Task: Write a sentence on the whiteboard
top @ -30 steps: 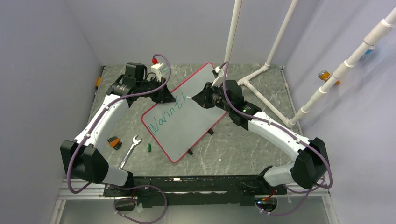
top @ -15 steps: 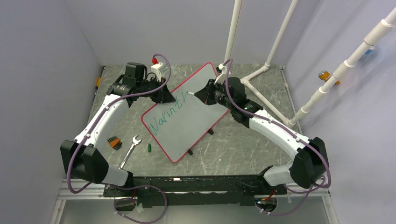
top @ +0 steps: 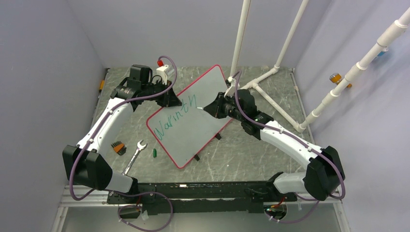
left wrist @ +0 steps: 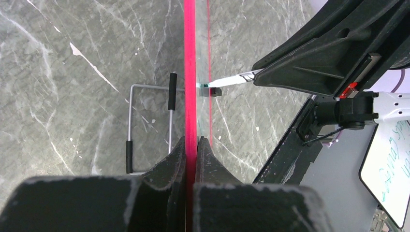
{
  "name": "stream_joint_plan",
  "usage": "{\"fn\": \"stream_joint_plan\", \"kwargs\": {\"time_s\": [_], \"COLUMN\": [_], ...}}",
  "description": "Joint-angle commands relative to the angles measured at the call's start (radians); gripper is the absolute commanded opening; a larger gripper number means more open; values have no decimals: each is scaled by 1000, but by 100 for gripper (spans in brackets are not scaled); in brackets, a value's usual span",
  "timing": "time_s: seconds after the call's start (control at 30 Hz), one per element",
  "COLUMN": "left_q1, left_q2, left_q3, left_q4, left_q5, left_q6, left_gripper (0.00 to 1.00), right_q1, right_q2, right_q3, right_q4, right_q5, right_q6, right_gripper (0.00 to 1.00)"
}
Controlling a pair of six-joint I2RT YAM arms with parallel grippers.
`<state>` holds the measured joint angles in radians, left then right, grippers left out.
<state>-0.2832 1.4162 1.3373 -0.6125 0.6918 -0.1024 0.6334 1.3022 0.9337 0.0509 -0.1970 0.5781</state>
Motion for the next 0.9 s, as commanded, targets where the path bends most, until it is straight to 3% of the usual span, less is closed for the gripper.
{"fn": "stream_joint_plan", "kwargs": {"time_s": [0.0, 0.4, 0.6, 0.87], "left_q1": [-33, -34, -36, -39], "left_q2": [2, 1, -1, 3], "left_q3": [-21, -22, -22, -23], "left_q4": [2, 3, 5, 5], "left_q5": [-45, -47, -48, -45], "left_q6": [127, 127, 125, 125], "left_gripper": [0, 0, 0, 0], "right_q1": [-1, -10, -69, -126], "right_q2": [-66, -275, -262, -200], "right_q3": [12, 4, 15, 49], "right_q4": [-39, -161, -150, -66], "right_q5": [2, 75, 82, -38], "right_q6": [-13, -173, -252, -262], "right_gripper": [0, 0, 0, 0]}}
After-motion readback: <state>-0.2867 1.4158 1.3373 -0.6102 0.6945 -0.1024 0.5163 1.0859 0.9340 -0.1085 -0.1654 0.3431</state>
